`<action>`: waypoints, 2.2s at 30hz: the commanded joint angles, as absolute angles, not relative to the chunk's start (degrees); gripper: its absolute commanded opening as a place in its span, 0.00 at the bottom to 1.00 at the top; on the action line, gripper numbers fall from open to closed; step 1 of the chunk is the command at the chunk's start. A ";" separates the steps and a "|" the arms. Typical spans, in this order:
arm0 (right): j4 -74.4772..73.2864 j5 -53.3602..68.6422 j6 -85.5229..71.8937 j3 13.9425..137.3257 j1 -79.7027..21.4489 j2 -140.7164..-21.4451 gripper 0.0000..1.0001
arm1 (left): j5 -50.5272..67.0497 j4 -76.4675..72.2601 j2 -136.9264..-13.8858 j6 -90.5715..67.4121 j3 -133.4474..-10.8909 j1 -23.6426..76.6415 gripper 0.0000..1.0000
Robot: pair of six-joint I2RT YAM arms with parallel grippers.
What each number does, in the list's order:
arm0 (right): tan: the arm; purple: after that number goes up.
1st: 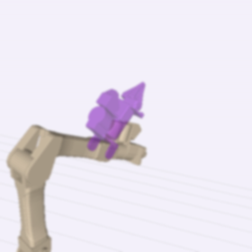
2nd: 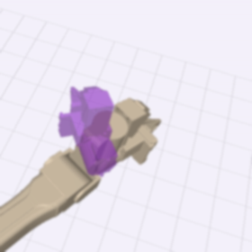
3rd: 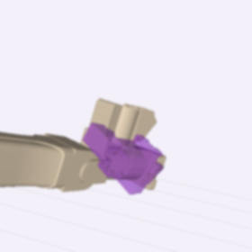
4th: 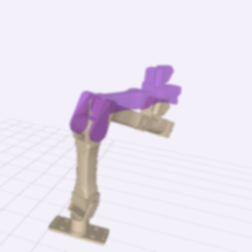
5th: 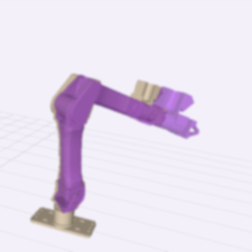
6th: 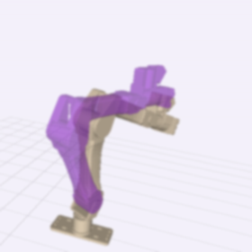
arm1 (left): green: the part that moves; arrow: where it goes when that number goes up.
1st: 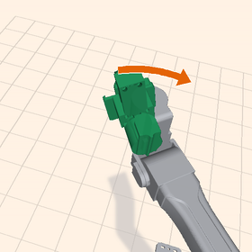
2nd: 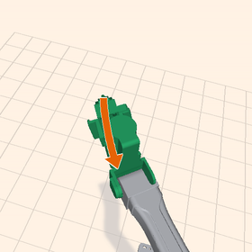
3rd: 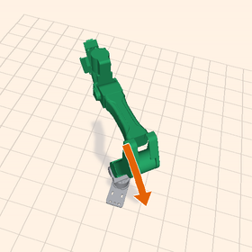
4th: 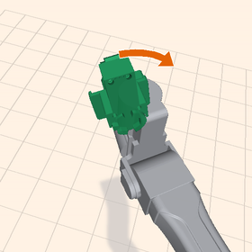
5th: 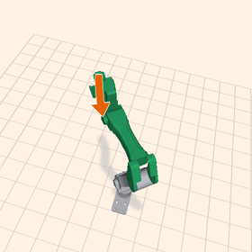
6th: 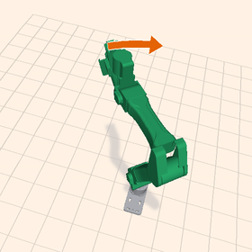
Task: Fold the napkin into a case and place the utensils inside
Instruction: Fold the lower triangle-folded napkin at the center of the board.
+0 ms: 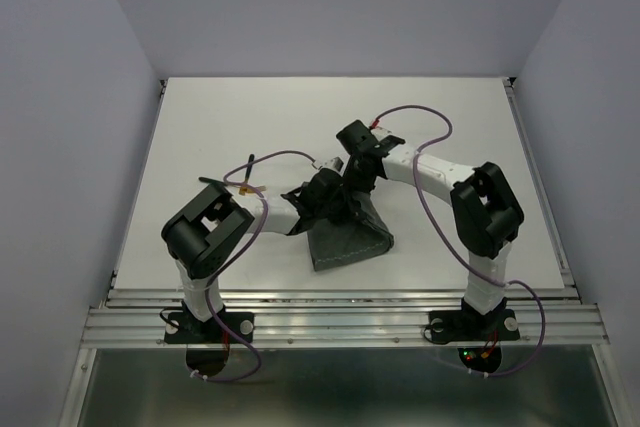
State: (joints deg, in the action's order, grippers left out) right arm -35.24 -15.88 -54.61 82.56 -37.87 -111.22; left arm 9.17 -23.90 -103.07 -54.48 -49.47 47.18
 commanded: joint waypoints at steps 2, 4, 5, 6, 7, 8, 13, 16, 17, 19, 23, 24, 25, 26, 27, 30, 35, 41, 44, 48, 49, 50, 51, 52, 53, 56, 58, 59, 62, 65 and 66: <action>-36.12 -11.52 -52.29 81.21 -38.67 -104.07 0.40 | 10.02 -25.58 -100.46 -53.70 -48.25 47.11 0.00; -36.12 -11.16 -52.21 80.42 -38.67 -102.49 0.40 | 10.02 -25.84 -100.37 -53.70 -47.82 47.02 0.00; -36.12 -10.99 -52.21 80.16 -38.67 -101.96 0.40 | 10.02 -25.93 -100.28 -53.70 -47.64 47.02 0.00; -36.12 -11.07 -52.12 79.90 -38.67 -101.61 0.41 | 10.02 -26.01 -100.20 -53.70 -47.46 47.02 0.00; -36.12 -11.07 -52.12 79.63 -38.67 -101.17 0.41 | 10.02 -26.10 -100.20 -53.70 -47.37 47.02 0.00; -36.12 -10.99 -52.03 79.19 -38.67 -100.47 0.41 | 10.02 -26.19 -100.11 -53.79 -47.03 47.02 0.00; -36.12 -10.81 -51.85 77.00 -38.67 -98.79 0.41 | 10.28 -26.89 -99.67 -54.14 -46.32 47.02 0.00; -36.12 -11.77 -51.95 74.89 -38.15 -96.42 0.41 | 10.28 -27.25 -99.32 -54.23 -46.05 47.11 0.00; -36.12 -12.04 -51.86 74.36 -37.54 -95.72 0.41 | 10.28 -27.25 -99.32 -54.14 -46.05 47.02 0.00; -36.12 -12.57 -51.33 72.34 -36.83 -93.52 0.41 | 10.37 -27.25 -99.23 -54.14 -46.05 47.11 0.00; -35.95 -12.75 -49.40 68.39 -35.42 -90.01 0.41 | 10.46 -27.33 -99.14 -54.05 -45.79 47.02 0.00; -35.77 -12.57 -48.26 67.77 -35.42 -89.48 0.41 | 10.55 -27.33 -99.14 -54.05 -45.79 46.93 0.00; -35.16 -11.52 -45.29 66.63 -35.42 -88.25 0.41 | 10.72 -27.33 -99.31 -54.05 -45.88 46.85 0.00; -34.72 -10.99 -43.78 65.84 -35.42 -87.55 0.41 | 10.90 -27.33 -99.32 -54.05 -45.97 46.76 0.00; -34.19 -10.29 -42.29 64.87 -35.42 -86.67 0.40 | 10.99 -27.33 -99.32 -54.05 -45.97 46.76 0.00; -32.35 -8.00 -37.54 60.83 -35.42 -82.98 0.43 | 11.07 -27.33 -99.05 -54.05 -45.97 46.58 0.00; -30.94 -3.79 -33.75 57.49 -35.42 -81.47 0.51 | 11.42 -27.33 -99.05 -54.05 -45.88 46.06 0.00; -28.39 1.84 -32.43 54.05 -35.42 -80.95 0.51 | 11.69 -27.33 -98.26 -53.96 -45.35 45.70 0.00; -29.09 0.98 -32.34 53.53 -35.42 -80.60 0.56 | 11.95 -27.33 -98.09 -53.88 -45.18 45.44 0.00; -30.23 -5.61 -35.76 52.56 -35.42 -78.76 0.56 | 12.48 -27.33 -98.61 -53.70 -45.61 45.35 0.00; -30.84 -7.19 -36.64 52.47 -35.42 -78.14 0.57 | 12.74 -27.33 -98.70 -53.53 -45.88 45.35 0.00; -30.94 -10.25 -38.13 52.04 -35.42 -76.74 0.59 | 13.35 -27.33 -98.79 -53.18 -46.40 45.35 0.00; -31.37 -11.33 -38.58 51.86 -34.72 -76.03 0.60 | 13.71 -27.25 -98.88 -52.91 -46.67 45.44 0.00; -31.55 -12.47 -39.45 51.68 -33.06 -75.33 0.60 | 14.06 -27.25 -98.96 -52.82 -46.93 45.44 0.00; -31.55 -12.48 -39.81 51.33 -31.74 -73.76 0.60 | 14.67 -27.25 -98.96 -52.21 -47.63 45.35 0.00; -31.46 -10.47 -39.38 50.80 -25.35 -71.55 0.60 | 15.20 -25.93 -98.88 -51.24 -49.21 45.53 0.26; -31.03 -7.40 -37.28 51.24 -21.99 -71.10 0.61 | 15.03 -24.44 -98.70 -49.84 -50.01 45.61 0.35; -30.76 -6.34 -36.40 51.50 -20.58 -71.63 0.61 | 14.68 -24.00 -98.61 -49.49 -50.79 45.70 0.44; -30.41 -2.66 -33.76 53.87 -17.84 -76.10 0.61 | 13.37 -20.84 -98.09 -47.64 -52.29 45.70 0.48; -29.01 0.08 -32.79 56.06 -17.14 -81.19 0.59 | 11.69 -18.20 -97.21 -46.85 -53.70 45.27 0.49; -29.00 2.26 -32.52 56.51 -17.14 -82.08 0.59 | 11.78 -18.19 -96.95 -46.85 -53.70 45.26 0.49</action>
State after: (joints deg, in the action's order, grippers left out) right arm -31.27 -4.14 -35.27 53.01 -17.10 -78.39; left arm 13.34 -20.97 -100.73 -49.47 -51.31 45.60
